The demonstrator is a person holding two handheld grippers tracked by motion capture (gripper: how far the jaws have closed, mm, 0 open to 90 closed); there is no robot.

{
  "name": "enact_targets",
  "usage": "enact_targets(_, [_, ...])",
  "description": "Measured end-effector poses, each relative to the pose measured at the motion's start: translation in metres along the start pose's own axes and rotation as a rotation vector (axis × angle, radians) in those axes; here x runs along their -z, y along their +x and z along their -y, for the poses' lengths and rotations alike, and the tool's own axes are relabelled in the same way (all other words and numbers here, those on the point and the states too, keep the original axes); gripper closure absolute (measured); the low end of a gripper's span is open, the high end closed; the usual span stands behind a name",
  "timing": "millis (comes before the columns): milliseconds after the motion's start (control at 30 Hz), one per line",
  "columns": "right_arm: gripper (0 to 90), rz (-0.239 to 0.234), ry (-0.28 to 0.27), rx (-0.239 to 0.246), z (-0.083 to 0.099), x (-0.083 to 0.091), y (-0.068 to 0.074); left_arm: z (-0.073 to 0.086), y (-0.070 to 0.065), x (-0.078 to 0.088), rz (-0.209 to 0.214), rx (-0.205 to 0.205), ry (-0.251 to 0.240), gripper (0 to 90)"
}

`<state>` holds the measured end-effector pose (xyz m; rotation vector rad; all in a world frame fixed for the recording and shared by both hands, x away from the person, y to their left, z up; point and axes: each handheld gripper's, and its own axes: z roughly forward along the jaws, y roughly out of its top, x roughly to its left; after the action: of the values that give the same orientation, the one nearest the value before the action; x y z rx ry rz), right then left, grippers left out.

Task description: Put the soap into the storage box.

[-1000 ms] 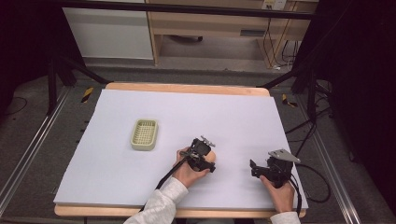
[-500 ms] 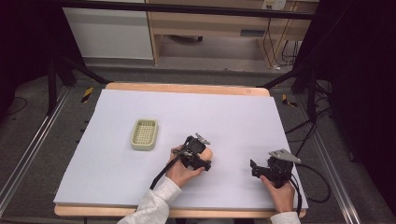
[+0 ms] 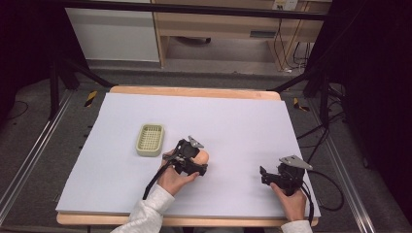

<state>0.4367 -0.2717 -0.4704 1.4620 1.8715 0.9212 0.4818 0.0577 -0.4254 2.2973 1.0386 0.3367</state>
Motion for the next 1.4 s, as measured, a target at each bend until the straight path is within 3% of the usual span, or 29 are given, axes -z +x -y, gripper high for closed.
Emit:
enact_targets(333, [4.1, -0.001, -0.001, 0.002, 0.001, 0.0, 0.0, 0.012, 0.017, 0.018, -0.021, 0.029, -0.018, 31.2])
enact_targets(933, [4.1, -0.005, -0.003, 0.001, 0.001, 0.001, 0.002, 0.036, 0.056, 0.047, -0.068, 0.118, -0.062, 31.4])
enact_targets(1400, [4.1, -0.009, -0.006, 0.0, 0.001, 0.001, 0.003, 0.035, 0.082, 0.066, -0.122, 0.159, -0.091, 31.5])
